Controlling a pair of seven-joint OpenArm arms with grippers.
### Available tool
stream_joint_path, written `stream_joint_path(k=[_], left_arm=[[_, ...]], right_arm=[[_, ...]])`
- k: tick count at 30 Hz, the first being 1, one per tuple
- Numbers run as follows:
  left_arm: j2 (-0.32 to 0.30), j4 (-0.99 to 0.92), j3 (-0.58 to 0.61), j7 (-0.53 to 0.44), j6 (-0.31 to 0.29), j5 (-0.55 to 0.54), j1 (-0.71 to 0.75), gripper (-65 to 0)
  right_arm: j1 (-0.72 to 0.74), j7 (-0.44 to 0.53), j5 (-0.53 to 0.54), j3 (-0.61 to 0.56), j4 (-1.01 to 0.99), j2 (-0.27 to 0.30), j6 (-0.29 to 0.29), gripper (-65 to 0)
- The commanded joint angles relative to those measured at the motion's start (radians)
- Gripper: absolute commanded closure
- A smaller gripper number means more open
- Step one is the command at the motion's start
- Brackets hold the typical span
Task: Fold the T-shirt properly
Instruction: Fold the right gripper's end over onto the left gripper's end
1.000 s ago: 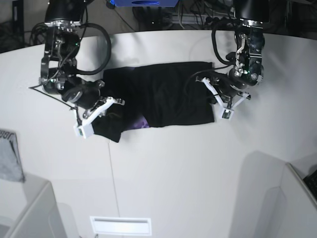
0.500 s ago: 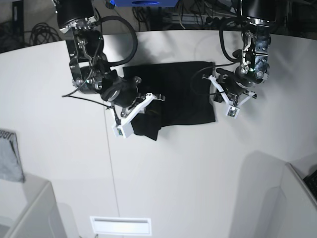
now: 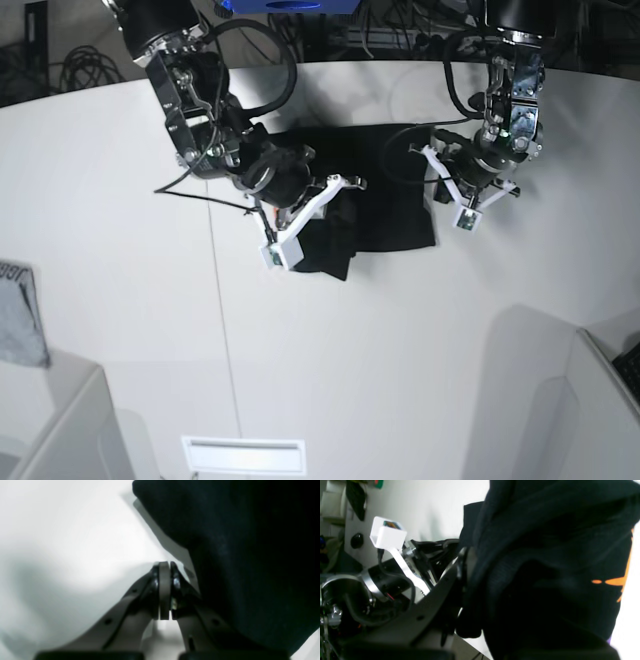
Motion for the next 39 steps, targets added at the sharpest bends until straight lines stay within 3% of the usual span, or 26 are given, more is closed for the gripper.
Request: stream_joint_path(k=[1, 6, 14, 18, 24, 32, 39], left_arm=[[-0.007, 0.001, -0.002, 0.055, 0.0, 0.026, 0.01, 0.0], [-0.007, 0.001, -0.002, 0.055, 0.0, 0.024, 0.01, 0.0], [-0.007, 0.005, -0.005, 0.055, 0.0, 0.024, 0.025, 0.0], [-0.013, 0.038, -0.01, 0.053, 0.0, 0.023, 0.048, 0.0], [-0.008, 0.12, -0.143, 0.06, -0.001, 0.023, 0.112, 0.0], [-0.013, 0.143, -0.291, 0.058, -0.003, 0.023, 0.192, 0.0], [-0.013, 0.142, -0.358, 0.057, -0.024, 0.023, 0.208, 0.0]], right_arm=[[0.015, 0.015, 0.012, -0.001, 0.014, -0.005, 0.003, 0.0], [0.048, 0.015, 0.012, -0.063, 0.012, -0.011, 0.003, 0.0], [0.084, 0.018, 0.012, -0.084, -0.121, -0.071, 0.003, 0.0], [0.084, 0.069, 0.012, -0.084, -0.138, -0.071, 0.003, 0.0], [0.084, 0.085, 0.012, -0.084, -0.186, -0.072, 0.003, 0.0], [0.106, 0.222, 0.012, -0.159, -0.299, -0.071, 0.003, 0.0], [0.121, 0.222, 0.012, -0.167, -0.354, -0.103, 0.002, 0.0]])
